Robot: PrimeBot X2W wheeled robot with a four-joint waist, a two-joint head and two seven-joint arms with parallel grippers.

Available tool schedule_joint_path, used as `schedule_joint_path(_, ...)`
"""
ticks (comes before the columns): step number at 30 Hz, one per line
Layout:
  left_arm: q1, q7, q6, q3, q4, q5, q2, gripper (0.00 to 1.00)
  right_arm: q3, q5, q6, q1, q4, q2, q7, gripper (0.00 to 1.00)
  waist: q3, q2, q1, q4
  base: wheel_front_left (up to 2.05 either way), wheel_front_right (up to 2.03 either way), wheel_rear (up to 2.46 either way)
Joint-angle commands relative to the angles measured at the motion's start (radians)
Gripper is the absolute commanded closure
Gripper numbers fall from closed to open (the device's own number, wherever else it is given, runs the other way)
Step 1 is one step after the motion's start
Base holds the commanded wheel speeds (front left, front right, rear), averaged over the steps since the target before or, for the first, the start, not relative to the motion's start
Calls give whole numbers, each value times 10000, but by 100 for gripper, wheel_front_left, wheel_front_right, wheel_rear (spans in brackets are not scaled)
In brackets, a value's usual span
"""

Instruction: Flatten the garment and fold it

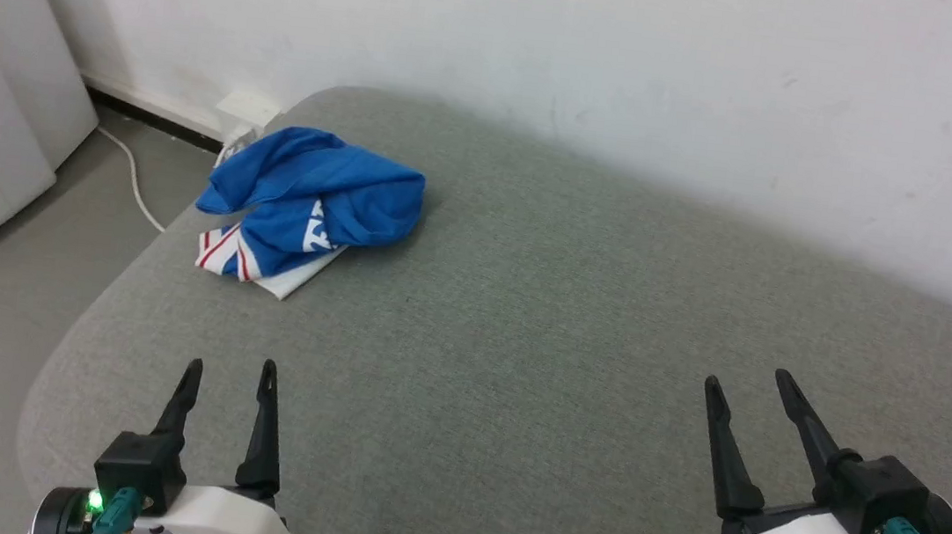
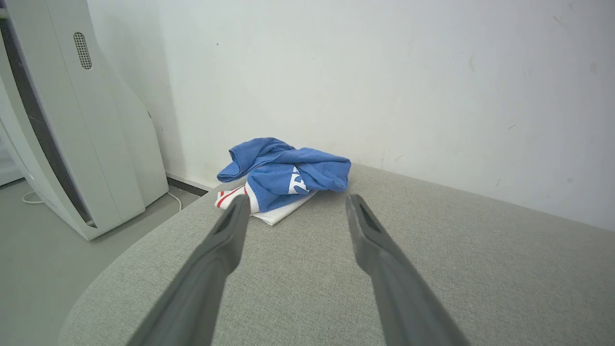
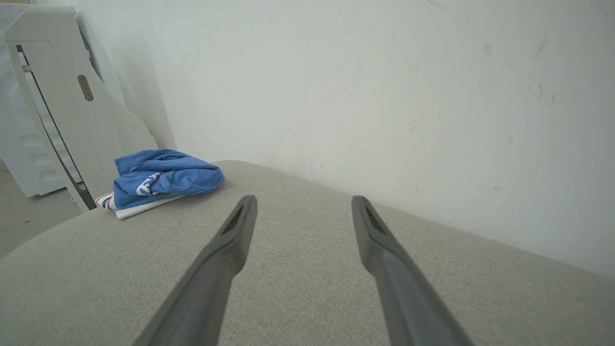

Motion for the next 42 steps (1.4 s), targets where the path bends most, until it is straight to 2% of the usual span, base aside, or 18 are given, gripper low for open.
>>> schedule_joint_path(1,150,-92,55,-32,48,-80,-39,0,35,94,-7,-8,46,30,-85,0,15,-1,0,129,0,0,0)
schedule_joint_path(19,212,-468,166,-244,127,-393,-47,0,250,200,-8,-34,338,38,-461,0,269,-1,0,862,0,0,0)
schedule_joint_path(23,-32,-551,-9,-593,332,435,101,0,268,112,-9,-95,384,39,-544,0,564,-1,0,860,0,0,0)
schedule_joint_path(25,-273,-593,-135,-655,398,482,91,0,316,-29,-9,-169,431,40,-586,0,800,-1,0,797,0,0,0)
schedule_joint_path(30,-1303,-698,-508,-599,682,359,94,0,177,-487,-9,-407,307,42,-690,0,1674,-1,0,640,0,0,0)
schedule_joint_path(34,-2514,-761,-825,-347,1389,-133,77,0,279,-969,-9,-587,26,34,-753,0,2524,-1,0,385,0,0,0)
schedule_joint_path(39,-4570,-745,-1241,-42,2730,-348,650,0,366,-1270,-9,-829,-526,-240,-753,0,3415,-1,0,-131,0,0,0)
schedule_joint_path(42,-5846,146,-1528,0,3930,-782,1172,0,366,-1350,-9,-1062,-894,-392,-721,0,3904,-1,0,-448,0,0,0)
